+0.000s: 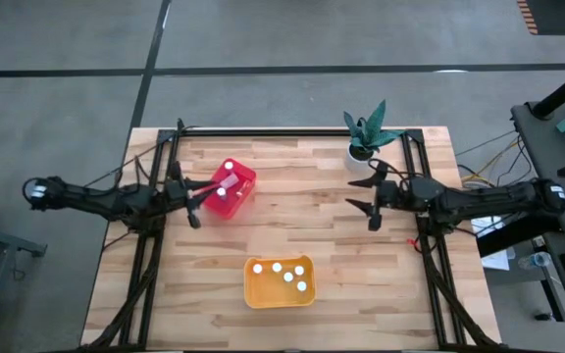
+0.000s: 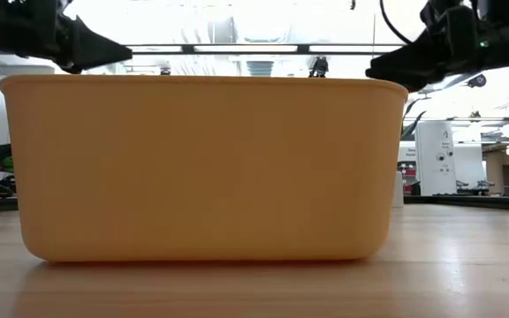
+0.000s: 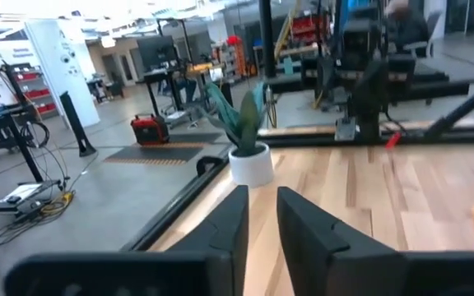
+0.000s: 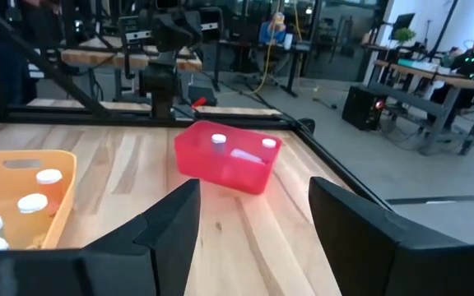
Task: Pick and place medicine bottles into bin by pill shape (circle, oval)
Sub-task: Return to Home Position
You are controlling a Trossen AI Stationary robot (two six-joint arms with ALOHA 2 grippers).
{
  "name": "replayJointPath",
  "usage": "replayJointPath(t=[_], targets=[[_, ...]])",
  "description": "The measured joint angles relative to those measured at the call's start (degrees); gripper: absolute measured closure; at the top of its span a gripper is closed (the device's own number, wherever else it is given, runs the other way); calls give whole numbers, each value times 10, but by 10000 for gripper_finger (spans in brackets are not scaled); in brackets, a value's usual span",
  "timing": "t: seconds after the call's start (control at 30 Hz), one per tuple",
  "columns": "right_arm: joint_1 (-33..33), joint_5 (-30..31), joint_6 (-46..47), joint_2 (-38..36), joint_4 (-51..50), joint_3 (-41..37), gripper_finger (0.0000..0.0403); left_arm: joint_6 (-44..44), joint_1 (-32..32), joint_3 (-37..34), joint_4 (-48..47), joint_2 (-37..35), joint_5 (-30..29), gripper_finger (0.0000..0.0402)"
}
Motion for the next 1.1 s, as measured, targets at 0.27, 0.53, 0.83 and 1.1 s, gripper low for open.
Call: replayJointPath(t=[0.27, 0.53, 0.83, 1.1], targets=[[0, 0, 0, -92, -30, -42, 184, 0, 0, -19, -23, -63, 12, 391], [0, 0, -4, -168, -78, -64, 184, 0, 0, -69, -19, -133, 22, 400], [-1, 1, -8, -232, -138, -70, 184, 0, 0, -102, -15, -174, 24, 400], [-1, 2, -9, -277, -175, -80, 184, -22, 0, -123, -10, -175, 24, 400]])
